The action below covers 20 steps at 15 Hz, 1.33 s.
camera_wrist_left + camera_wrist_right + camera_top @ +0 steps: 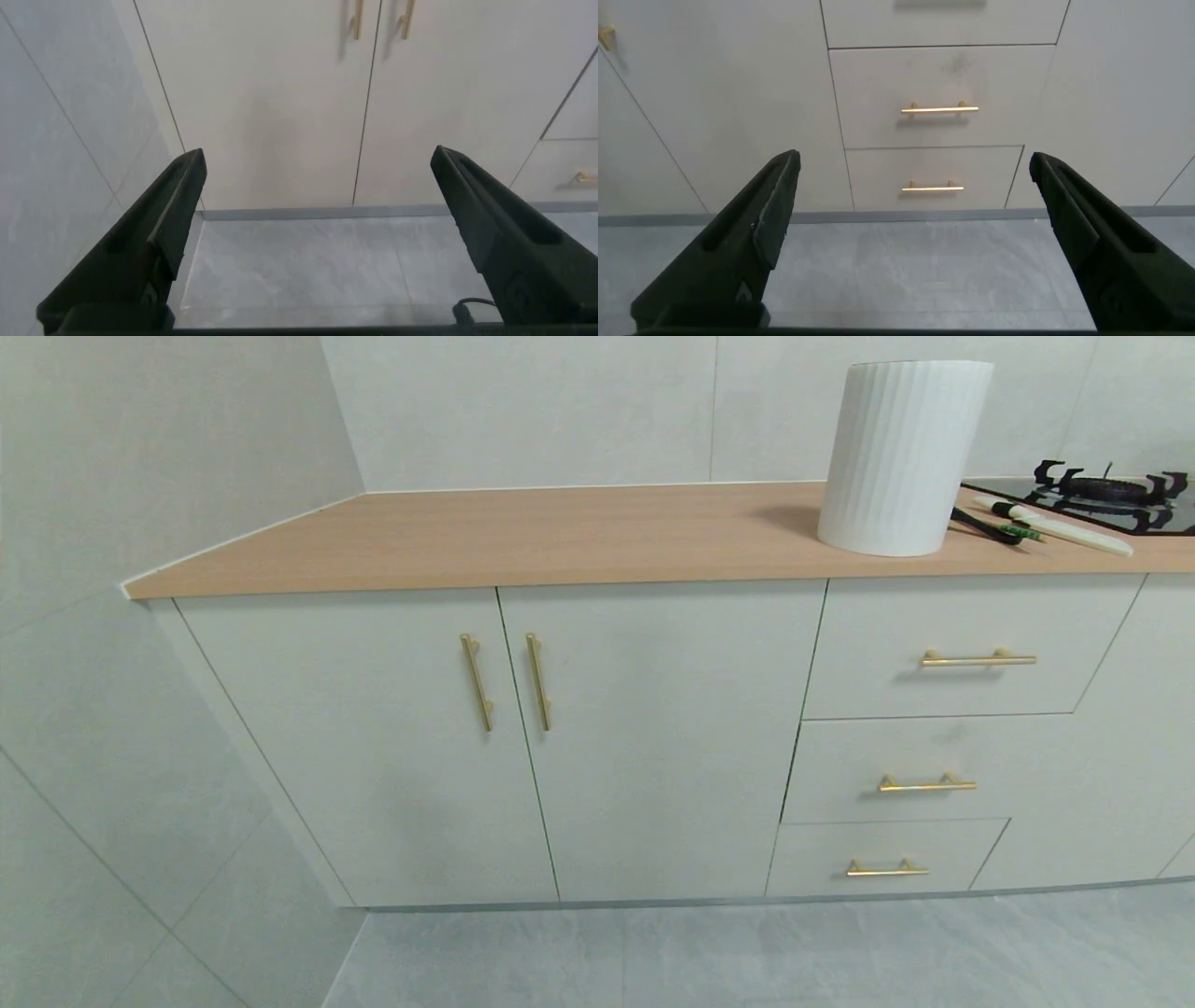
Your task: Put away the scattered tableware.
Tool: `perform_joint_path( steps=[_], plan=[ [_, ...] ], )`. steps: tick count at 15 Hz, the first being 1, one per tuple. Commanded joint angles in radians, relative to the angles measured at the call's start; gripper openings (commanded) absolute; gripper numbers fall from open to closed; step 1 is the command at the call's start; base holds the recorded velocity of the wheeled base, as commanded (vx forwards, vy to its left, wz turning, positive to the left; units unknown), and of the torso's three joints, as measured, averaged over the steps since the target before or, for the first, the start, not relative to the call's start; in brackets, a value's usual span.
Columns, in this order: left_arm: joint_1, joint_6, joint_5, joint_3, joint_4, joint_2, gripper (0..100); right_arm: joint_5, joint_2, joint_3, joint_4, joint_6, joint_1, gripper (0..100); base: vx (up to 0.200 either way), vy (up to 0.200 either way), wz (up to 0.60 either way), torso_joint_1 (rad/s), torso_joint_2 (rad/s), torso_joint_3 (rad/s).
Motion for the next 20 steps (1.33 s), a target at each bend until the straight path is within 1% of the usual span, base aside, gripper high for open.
perform_joint_path(
  steps=[1, 4, 20],
  plan=[
    [0.0, 0.001, 0.001, 0.0, 0.0, 0.001, 100, 0.0, 0.004, 0.0, 0.001, -0.002, 0.0, 100, 0.0, 0.0, 0.0, 0.0, 0.0, 0.0],
    [0.0, 0.001, 0.001, 0.0, 0.0, 0.001, 100, 0.001, 0.002, 0.0, 0.001, 0.001, 0.0, 100, 0.0, 0.0, 0.0, 0.0, 0.0, 0.0],
    [0.0, -0.001, 0.001, 0.0, 0.0, 0.001, 100, 0.001, 0.002, 0.0, 0.001, 0.002, 0.0, 100, 0.0, -0.2, 0.0, 0.002, 0.0, 0.003]
  ],
)
